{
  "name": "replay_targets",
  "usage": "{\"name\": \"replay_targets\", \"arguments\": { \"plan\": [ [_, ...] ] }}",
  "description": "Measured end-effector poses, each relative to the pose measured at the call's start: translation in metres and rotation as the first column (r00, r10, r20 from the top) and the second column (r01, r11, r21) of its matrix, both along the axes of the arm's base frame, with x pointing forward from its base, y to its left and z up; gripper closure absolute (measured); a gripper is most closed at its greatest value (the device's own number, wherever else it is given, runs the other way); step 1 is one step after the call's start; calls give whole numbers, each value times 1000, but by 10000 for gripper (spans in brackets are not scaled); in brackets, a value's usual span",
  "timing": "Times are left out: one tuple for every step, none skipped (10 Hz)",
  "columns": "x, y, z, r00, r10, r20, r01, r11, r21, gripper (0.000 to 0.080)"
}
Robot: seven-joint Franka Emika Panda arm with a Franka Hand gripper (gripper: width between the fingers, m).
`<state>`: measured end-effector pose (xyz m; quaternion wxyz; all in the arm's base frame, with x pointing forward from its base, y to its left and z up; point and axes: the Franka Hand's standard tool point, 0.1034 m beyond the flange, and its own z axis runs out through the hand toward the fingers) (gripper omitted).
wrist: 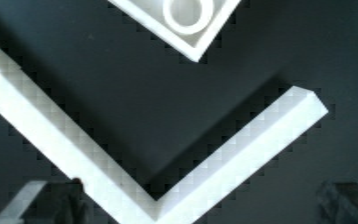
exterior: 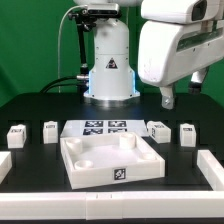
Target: Assemble one leg
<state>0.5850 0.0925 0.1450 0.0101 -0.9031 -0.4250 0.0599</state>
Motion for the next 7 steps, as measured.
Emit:
{"name": "replay_targets", "arguments": {
  "plan": [
    [0, 0, 0, 1000, 0, 0, 0, 1000, 0, 150],
    [0, 0, 0, 1000, 0, 0, 0, 1000, 0, 150],
    [0, 0, 0, 1000, 0, 0, 0, 1000, 0, 150],
    [0, 0, 0, 1000, -1, 0, 1, 1000, 0, 150],
    [0, 0, 0, 1000, -1, 0, 1, 1000, 0, 150],
    [0, 0, 0, 1000, -1, 0, 1, 1000, 0, 150],
    [0, 0, 0, 1000, -1, 0, 1, 1000, 0, 150]
  ]
}}
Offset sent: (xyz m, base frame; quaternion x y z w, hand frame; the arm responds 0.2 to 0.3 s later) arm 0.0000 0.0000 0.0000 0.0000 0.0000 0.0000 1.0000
